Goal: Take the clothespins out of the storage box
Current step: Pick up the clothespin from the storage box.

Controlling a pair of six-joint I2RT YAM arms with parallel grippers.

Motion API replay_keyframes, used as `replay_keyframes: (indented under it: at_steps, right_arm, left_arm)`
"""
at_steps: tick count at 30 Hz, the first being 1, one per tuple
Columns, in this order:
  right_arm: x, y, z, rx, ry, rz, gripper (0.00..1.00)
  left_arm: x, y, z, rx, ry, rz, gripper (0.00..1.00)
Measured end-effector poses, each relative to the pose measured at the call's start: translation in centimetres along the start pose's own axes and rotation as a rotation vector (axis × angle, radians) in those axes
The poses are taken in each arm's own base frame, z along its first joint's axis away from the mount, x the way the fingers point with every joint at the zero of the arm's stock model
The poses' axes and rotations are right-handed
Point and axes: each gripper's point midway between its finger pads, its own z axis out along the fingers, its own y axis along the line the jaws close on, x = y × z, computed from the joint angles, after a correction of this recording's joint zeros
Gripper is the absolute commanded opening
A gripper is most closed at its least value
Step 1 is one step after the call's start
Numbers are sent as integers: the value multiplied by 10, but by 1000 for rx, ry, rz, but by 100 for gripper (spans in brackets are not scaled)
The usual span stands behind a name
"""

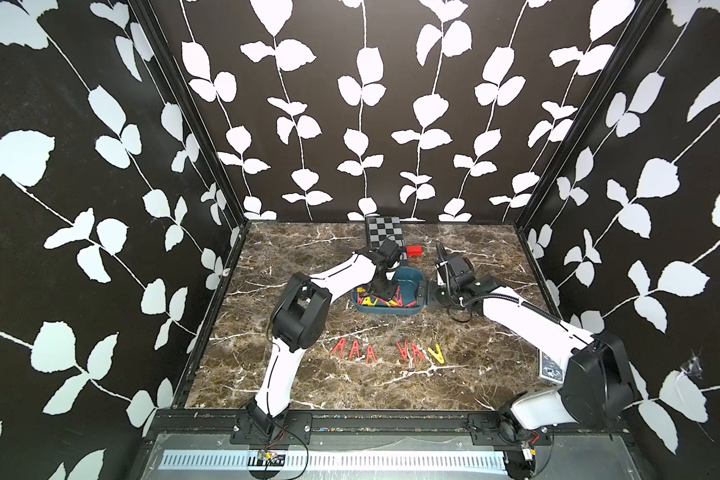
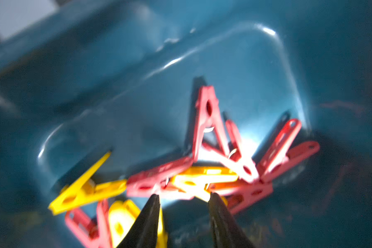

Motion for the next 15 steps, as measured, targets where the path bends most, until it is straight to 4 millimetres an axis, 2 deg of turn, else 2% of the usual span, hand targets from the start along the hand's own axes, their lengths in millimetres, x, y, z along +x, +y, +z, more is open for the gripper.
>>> replay_keyframes:
  at_steps: [8,15]
  right_arm:
    - [-1,-7,4,8,13,10,99]
    - [-2,-11,4,10,16,9,99]
  left_arm:
    - [-8,-6,13,-12,14,43,37]
    - [-12,0,20,-46,29,54,30]
